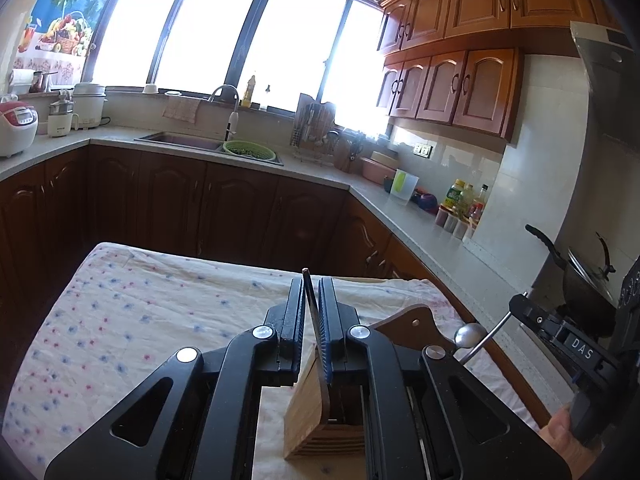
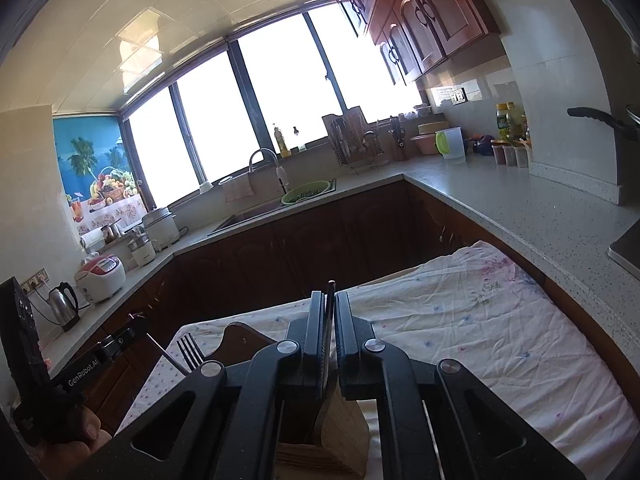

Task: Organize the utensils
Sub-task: 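Lower the chopsticks into the holder and open both tools, then move both open tools back to the wooden chopsticks, then close the left tool on a wooden chopstick while the right tool grasps another, then carry the wooden chopsticks in both tools up over the holder, then lower the chopsticks into the holder and open both tools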

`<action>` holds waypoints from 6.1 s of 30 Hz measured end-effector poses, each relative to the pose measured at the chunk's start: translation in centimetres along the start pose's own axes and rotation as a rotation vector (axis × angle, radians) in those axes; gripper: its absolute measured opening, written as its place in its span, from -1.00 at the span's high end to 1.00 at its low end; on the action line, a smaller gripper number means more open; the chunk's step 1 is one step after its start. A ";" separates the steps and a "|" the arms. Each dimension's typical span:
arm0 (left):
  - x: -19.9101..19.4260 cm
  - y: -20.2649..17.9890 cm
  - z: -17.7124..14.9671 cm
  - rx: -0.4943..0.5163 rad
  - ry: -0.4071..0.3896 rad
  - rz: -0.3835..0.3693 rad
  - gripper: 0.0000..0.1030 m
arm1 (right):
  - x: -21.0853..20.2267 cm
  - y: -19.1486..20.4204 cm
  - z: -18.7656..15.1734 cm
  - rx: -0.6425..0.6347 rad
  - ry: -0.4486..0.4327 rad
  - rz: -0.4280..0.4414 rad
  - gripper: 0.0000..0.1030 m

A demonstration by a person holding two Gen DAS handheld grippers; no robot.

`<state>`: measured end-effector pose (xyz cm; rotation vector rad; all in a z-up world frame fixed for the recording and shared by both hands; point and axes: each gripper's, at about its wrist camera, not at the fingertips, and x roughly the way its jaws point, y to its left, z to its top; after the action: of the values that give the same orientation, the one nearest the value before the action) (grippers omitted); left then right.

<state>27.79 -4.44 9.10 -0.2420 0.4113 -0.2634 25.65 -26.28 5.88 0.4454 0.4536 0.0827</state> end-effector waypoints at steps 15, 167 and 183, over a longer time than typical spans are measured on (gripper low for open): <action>-6.0 1.3 -1.5 -0.042 -0.018 0.036 -0.60 | -6.1 -0.8 0.3 0.071 -0.082 0.061 -0.93; -12.5 -2.3 7.1 0.072 -0.165 -0.081 0.92 | -10.8 3.7 6.4 -0.051 -0.146 0.071 0.90; -4.6 0.0 1.8 0.006 -0.105 -0.010 0.92 | -4.0 2.8 2.5 -0.065 -0.082 -0.027 0.90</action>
<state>24.47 -2.73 12.42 -0.2505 0.3058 -0.2604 23.22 -25.41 10.70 0.3776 0.3755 0.0523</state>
